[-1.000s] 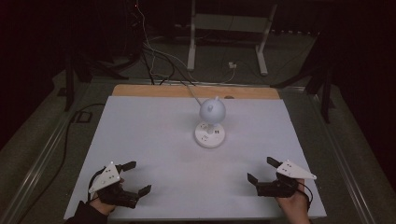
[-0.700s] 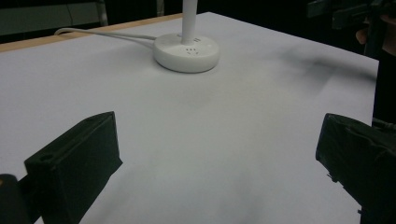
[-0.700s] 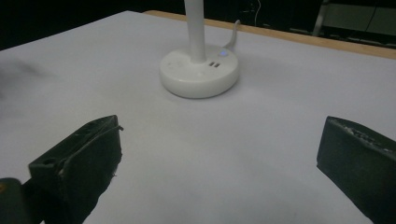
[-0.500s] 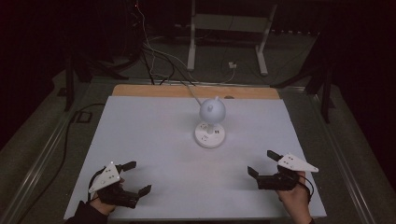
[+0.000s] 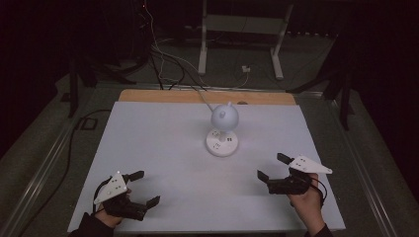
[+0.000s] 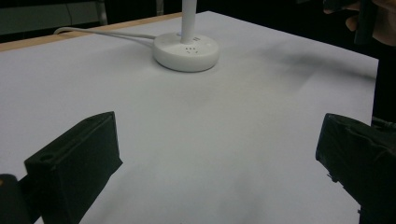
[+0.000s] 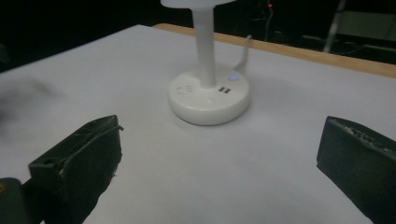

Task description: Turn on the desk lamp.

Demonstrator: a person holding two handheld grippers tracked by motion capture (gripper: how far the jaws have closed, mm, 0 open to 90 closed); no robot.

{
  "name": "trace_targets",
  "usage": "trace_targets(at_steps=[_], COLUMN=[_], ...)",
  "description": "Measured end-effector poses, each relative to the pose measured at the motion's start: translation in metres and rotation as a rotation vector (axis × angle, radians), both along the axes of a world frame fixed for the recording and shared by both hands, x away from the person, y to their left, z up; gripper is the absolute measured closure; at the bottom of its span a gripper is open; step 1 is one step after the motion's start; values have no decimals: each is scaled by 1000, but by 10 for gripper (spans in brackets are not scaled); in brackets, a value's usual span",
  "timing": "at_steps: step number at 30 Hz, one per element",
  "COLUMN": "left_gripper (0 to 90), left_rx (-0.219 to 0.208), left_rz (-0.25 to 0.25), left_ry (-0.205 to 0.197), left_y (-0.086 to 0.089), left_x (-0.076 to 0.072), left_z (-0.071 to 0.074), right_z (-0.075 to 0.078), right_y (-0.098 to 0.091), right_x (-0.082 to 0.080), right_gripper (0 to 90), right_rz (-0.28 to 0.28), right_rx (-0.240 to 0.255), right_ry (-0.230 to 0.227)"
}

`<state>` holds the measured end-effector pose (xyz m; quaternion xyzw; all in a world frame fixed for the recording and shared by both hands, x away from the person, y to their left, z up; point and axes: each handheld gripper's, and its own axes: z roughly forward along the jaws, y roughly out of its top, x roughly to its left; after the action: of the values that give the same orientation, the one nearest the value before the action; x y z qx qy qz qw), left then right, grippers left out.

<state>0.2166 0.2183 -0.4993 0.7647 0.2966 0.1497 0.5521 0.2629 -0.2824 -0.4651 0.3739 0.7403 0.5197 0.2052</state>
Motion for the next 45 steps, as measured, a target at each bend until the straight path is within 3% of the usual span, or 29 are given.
trace_targets(at_steps=[8,29,32,45], left_gripper=[4,3,4,3], left_rx=[-4,3,3,3], left_rz=[2,-2,-1,-4], left_ry=[4,2,1,2], left_y=[0,0,0,0], left_x=[0,0,0,-1], left_z=[0,0,0,0], right_z=[5,6,3,-4], right_y=[2,27,35,53], right_x=[7,29,33,51], right_gripper=[0,0,0,0], right_rz=[18,112,132,188], right_rx=[17,-25,-54,-68], right_ry=[-21,-8,-13,11])
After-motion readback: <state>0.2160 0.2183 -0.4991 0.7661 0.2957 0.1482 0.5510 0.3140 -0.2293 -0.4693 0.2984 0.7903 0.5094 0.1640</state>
